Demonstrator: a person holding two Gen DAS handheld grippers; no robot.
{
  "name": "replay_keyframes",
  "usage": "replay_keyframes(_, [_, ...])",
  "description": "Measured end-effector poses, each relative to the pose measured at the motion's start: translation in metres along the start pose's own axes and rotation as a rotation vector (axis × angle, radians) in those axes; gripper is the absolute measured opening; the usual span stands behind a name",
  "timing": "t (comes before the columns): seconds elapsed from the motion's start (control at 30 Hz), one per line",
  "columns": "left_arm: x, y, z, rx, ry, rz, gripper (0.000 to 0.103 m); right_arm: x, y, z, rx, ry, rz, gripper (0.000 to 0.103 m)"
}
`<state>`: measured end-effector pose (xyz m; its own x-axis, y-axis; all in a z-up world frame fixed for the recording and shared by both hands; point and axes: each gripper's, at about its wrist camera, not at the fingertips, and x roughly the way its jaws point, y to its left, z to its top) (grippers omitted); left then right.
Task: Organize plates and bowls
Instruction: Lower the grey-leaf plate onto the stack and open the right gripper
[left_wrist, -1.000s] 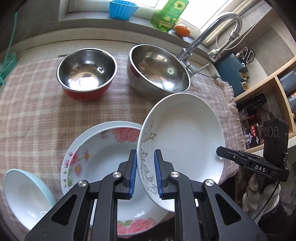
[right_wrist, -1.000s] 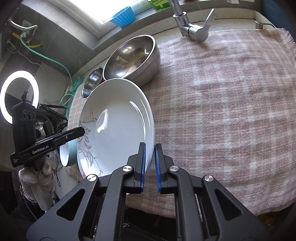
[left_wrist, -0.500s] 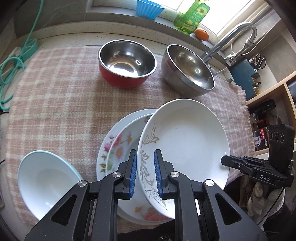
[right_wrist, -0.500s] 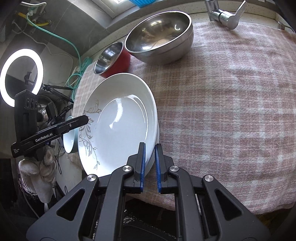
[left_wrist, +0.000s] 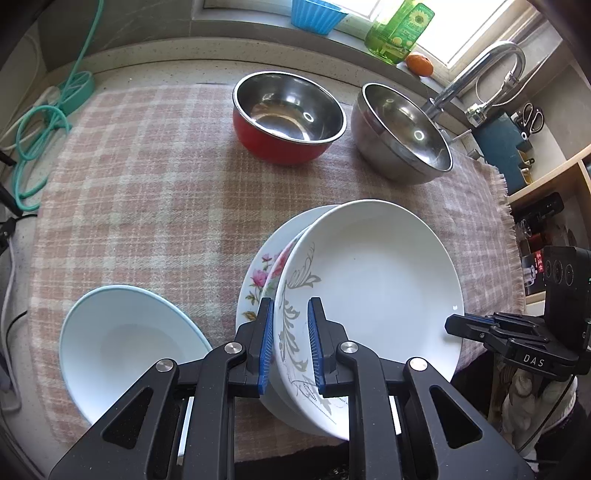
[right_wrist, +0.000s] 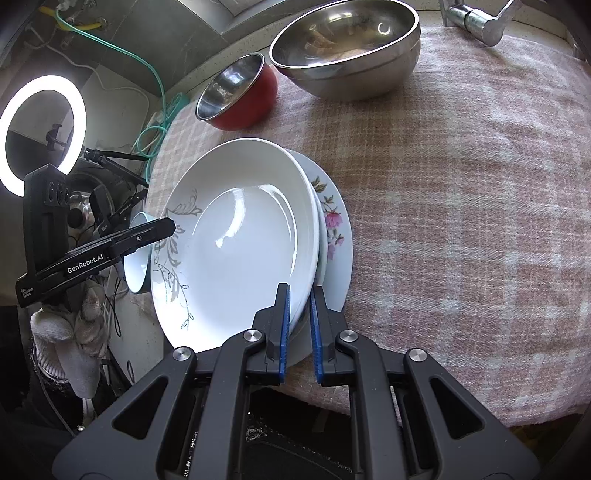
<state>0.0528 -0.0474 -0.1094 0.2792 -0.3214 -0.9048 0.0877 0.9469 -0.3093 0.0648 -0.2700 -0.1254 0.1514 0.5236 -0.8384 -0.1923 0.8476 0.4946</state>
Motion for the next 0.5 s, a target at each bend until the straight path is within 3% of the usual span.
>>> replay_keyframes(0.5, [-0.0005,0.0040,0.0000,0.000,-0.001,0.027,0.016,0.0055,0.0083,0.0009,-0.053,0.011,-0.040,0.014])
